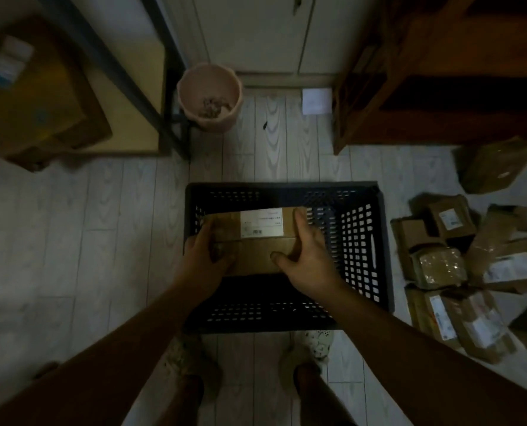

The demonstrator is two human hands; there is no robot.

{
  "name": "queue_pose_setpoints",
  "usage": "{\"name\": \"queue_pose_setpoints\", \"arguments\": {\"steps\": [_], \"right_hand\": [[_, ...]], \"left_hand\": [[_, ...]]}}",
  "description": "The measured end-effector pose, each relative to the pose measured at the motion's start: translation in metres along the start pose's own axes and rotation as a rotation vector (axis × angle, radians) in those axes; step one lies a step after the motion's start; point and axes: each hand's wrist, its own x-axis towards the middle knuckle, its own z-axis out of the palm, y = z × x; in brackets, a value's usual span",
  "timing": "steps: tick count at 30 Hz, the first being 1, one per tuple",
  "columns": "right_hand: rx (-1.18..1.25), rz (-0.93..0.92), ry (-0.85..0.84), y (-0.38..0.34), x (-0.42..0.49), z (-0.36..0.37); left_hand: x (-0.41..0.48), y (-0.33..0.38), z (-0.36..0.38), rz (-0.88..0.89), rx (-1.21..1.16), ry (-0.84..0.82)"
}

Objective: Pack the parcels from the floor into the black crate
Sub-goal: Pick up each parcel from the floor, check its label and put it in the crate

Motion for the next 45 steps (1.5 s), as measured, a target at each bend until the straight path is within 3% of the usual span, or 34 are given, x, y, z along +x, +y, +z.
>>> {"name": "queue_pose_setpoints", "arguments": {"steps": [6,11,21,31,38,45], "right_hand": [[-0.084,0.013,-0.133,0.073,0.074,0.052],[-0.106,-0.031,-0.136,0.113,0.139,0.090],[-0.181,-0.178,-0.157,0.161,0.212,0.139],[-0.253,-0.187,-0.130,0.174,0.244,0.160],[-0.348,-0.093,-0.176,0.131,0.199,0.117],[-0.364,-0.048,-0.189,0.010,0.063,0.002]], "left_hand": [[0.077,-0.057,0.045,-0.015,0.148,0.057],[0.142,-0.091,0.072,-0.005,0.232,0.116],[0.222,-0.129,0.105,-0.010,0.404,0.106],[0.249,-0.148,0.112,0.007,0.557,0.138],[0.206,-0.113,0.081,0.065,0.614,0.058],[0.045,0.012,-0.005,0.083,0.547,0.025]]}}
